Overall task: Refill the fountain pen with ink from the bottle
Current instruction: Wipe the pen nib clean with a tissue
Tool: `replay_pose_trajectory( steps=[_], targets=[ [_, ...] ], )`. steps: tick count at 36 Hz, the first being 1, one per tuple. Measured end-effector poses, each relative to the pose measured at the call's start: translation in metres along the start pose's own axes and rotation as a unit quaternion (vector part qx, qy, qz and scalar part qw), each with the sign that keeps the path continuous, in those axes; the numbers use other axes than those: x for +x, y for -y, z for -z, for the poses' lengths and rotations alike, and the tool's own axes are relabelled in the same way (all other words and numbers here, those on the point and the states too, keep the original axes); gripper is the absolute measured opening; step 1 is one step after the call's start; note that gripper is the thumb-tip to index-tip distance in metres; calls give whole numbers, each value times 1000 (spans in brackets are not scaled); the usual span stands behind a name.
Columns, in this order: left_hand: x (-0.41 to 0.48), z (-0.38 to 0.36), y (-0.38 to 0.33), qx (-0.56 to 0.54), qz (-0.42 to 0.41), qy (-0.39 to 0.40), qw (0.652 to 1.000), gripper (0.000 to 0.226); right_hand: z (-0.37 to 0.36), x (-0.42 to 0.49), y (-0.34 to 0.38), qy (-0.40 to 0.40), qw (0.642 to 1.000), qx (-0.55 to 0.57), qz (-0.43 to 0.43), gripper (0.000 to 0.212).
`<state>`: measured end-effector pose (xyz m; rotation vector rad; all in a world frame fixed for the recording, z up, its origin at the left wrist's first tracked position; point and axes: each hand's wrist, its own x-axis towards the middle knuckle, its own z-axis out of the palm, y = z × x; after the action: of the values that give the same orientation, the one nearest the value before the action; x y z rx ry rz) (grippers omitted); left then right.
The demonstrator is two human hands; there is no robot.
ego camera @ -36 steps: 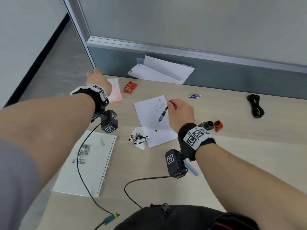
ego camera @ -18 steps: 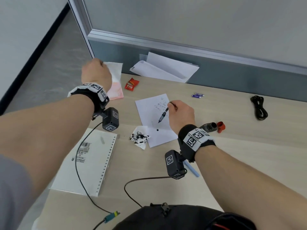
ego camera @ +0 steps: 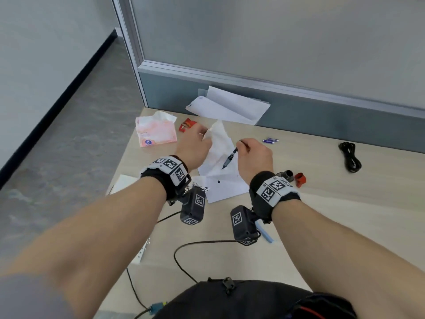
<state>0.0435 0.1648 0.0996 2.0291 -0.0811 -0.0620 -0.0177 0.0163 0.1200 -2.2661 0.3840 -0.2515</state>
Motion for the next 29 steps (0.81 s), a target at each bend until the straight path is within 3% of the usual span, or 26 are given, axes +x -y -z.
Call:
replay_pose_trajectory(
  steps=[6, 16, 19, 27, 29],
  targets=[
    [-12, -1, 6, -104, 51, 28, 993, 38, -4, 0, -3, 9, 1000, 5, 1, 24],
    [-21, -16, -3, -292, 178, 132, 930, 17, -8, 1, -5, 17, 1000, 12, -3, 24],
    [-22, -21, 0, -269, 196, 117, 936, 9, -11, 1, -5, 20, 1000, 14, 0, 23],
    [-20, -23, 7, -235, 196, 77, 949, 26, -12, 4, -11, 15, 1000, 20, -12, 22],
    [-21, -23, 12, -194, 163, 88, 963, 25, -12, 5, -12, 12, 999, 25, -17, 22]
  ],
)
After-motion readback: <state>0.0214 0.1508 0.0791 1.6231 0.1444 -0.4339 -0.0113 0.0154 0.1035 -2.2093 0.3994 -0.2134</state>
